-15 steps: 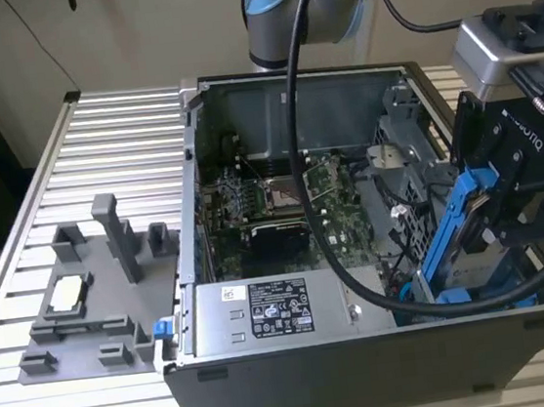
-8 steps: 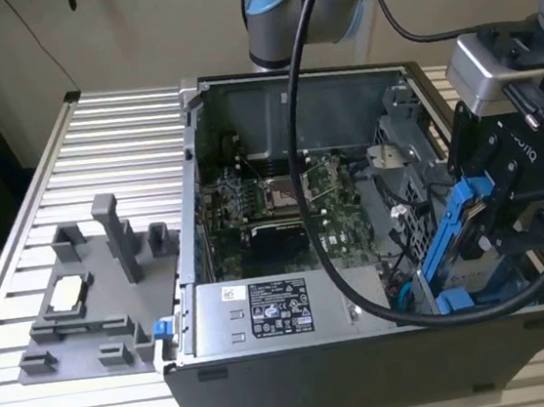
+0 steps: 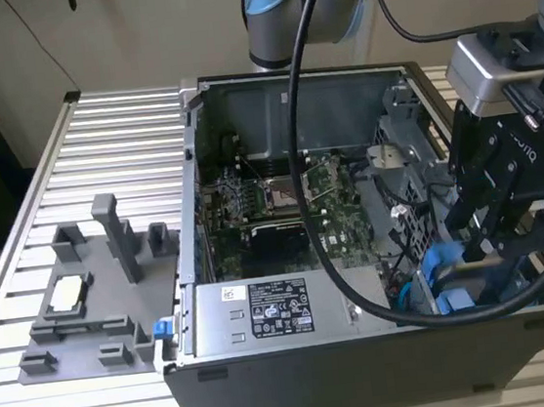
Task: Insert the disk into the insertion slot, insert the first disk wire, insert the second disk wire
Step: 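Insert the disk into the insertion slot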
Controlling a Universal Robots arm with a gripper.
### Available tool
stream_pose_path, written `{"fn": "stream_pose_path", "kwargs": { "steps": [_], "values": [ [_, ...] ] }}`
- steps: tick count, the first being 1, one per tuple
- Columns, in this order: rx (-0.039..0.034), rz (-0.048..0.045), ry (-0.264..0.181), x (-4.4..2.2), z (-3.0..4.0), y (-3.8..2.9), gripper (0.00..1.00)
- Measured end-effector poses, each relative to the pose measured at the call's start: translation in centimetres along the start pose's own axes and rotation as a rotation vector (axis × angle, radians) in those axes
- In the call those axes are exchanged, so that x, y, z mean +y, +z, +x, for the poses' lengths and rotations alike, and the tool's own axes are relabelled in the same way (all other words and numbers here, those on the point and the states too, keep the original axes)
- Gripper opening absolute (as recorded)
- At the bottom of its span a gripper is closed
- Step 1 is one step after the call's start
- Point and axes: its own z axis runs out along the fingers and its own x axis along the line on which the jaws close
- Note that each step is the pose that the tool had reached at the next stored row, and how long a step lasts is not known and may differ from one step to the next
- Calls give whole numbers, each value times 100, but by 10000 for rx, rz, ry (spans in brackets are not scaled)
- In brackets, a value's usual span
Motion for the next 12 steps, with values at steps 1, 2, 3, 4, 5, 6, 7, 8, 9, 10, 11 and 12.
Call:
{"fn": "stream_pose_path", "kwargs": {
  "steps": [1, 2, 3, 4, 5, 6, 7, 8, 9, 10, 11, 12],
  "values": [
    [1, 0, 3, 2, 0, 0, 40],
    [2, 0, 2, 1, 0, -1, 40],
    [1, 0, 2, 1, 0, 0, 40],
    [2, 0, 3, 1, 0, -1, 40],
    [3, 0, 2, 1, 0, -1, 40],
    [3, 0, 2, 1, 0, -1, 40],
    [2, 0, 2, 1, 0, 0, 40],
    [2, 0, 2, 1, 0, 0, 40],
    [2, 0, 3, 1, 0, 0, 40],
    [2, 0, 2, 1, 0, 0, 40],
    [2, 0, 3, 1, 0, 0, 40],
    [2, 0, 2, 1, 0, 1, 40]
  ]
}}
